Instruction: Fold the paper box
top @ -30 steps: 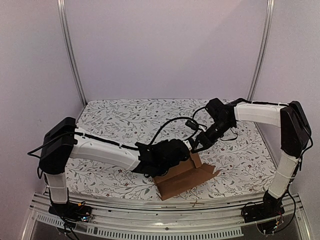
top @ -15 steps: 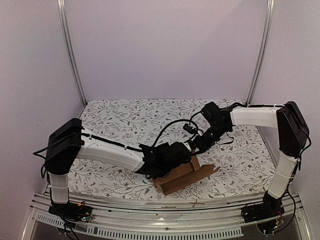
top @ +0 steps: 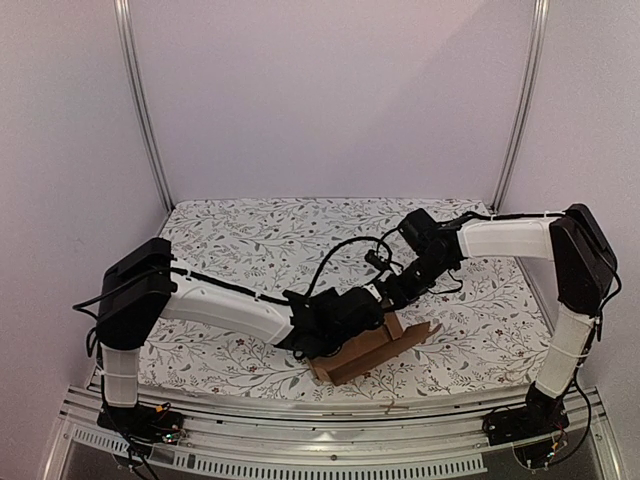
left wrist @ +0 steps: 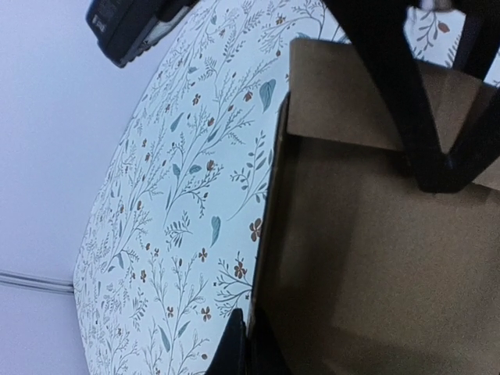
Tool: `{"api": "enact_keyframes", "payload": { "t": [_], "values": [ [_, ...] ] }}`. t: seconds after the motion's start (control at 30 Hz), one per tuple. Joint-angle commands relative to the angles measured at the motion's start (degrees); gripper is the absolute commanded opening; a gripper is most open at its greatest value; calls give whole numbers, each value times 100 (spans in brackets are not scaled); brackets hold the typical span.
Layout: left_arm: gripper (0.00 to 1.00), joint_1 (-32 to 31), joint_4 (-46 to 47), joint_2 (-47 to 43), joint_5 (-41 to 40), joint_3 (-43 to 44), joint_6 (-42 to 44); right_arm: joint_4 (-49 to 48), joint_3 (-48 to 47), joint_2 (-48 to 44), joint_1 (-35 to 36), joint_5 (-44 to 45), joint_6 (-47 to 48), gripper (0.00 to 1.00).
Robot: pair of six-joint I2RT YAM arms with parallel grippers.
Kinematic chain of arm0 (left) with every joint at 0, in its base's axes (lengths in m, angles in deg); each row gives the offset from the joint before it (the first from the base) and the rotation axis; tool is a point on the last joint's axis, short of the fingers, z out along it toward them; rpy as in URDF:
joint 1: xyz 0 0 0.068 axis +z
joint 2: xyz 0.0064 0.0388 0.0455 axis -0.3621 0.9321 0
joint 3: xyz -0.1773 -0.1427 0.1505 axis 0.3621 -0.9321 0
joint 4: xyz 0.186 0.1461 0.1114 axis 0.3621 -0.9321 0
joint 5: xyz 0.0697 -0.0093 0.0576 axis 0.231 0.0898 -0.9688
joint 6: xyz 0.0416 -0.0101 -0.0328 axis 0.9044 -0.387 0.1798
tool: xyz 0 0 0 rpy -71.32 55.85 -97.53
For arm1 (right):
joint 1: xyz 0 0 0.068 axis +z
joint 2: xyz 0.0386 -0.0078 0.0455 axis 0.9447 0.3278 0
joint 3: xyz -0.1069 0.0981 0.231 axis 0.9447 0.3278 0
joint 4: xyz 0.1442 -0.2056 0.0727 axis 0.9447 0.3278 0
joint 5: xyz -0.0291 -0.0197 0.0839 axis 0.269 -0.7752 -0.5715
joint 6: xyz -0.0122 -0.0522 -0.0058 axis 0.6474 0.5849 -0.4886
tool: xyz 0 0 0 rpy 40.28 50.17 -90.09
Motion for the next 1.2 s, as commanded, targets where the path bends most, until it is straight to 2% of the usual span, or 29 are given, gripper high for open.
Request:
{"api": "enact_keyframes", "payload": {
  "t": [0.0,0.2,0.3,0.4,0.5,0.67,0.83,0.93,1.17],
  "values": [
    [0,-124,532,3,160,189,-516,-623,158,-242,-55,-68,-172,18],
    [3,-135,677,75,-64,162,-728,-634,206,-220,-26,357,-157,10],
    [6,-180,885,111,-70,168,-804,-489,113,-119,42,949,-156,9],
    [18,-299,1206,-25,-180,161,-781,-224,-111,20,41,1304,-7,9],
    [37,-376,1243,-503,-243,-76,-868,-101,-234,56,38,1087,462,9],
    [52,-424,1355,-1976,545,-1149,-1280,762,-719,271,31,425,1537,9],
    [55,-393,1115,-2658,778,-1919,-1940,1938,-1811,834,59,479,2060,8],
    [55,-380,1058,-2627,931,-2167,-2238,2594,-2442,1257,156,805,2313,8],
    [54,-239,1681,-2279,1331,-2517,-3276,3101,-2947,2022,632,2142,2364,9]
  ]
}}
